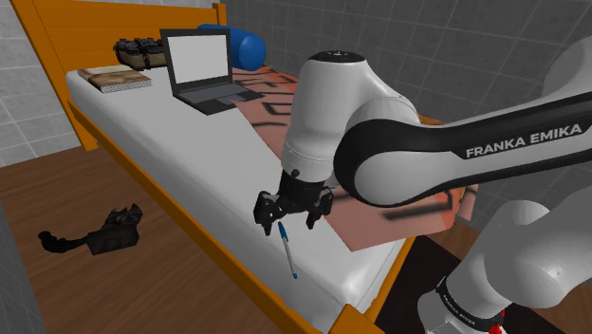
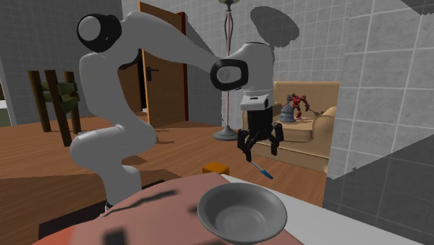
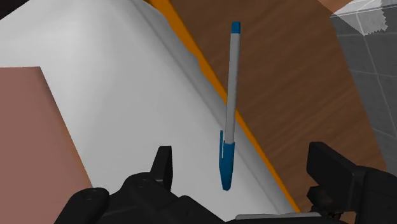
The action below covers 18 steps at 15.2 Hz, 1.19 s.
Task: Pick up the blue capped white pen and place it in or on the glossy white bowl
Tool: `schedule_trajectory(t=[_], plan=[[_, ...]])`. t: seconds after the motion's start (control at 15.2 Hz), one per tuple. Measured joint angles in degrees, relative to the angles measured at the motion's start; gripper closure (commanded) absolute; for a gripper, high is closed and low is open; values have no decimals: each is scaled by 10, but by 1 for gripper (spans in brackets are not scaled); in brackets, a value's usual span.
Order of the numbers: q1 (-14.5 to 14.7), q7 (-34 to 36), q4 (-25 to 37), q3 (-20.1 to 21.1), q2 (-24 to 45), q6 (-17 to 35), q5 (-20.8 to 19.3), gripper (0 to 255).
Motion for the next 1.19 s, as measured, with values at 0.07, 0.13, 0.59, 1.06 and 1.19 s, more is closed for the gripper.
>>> schedule_trajectory(t=[0.07,0.13,0.59,1.06,1.19], plan=[[0,8,-7,4,1,9,2,0],[-1,12,-14,6,2,18,3,0],[-6,20,-32,19,25,59,-2,0],[-6,20,-32,18,23,55,-3,255],[-6,20,-32,17,22,56,-3,255]])
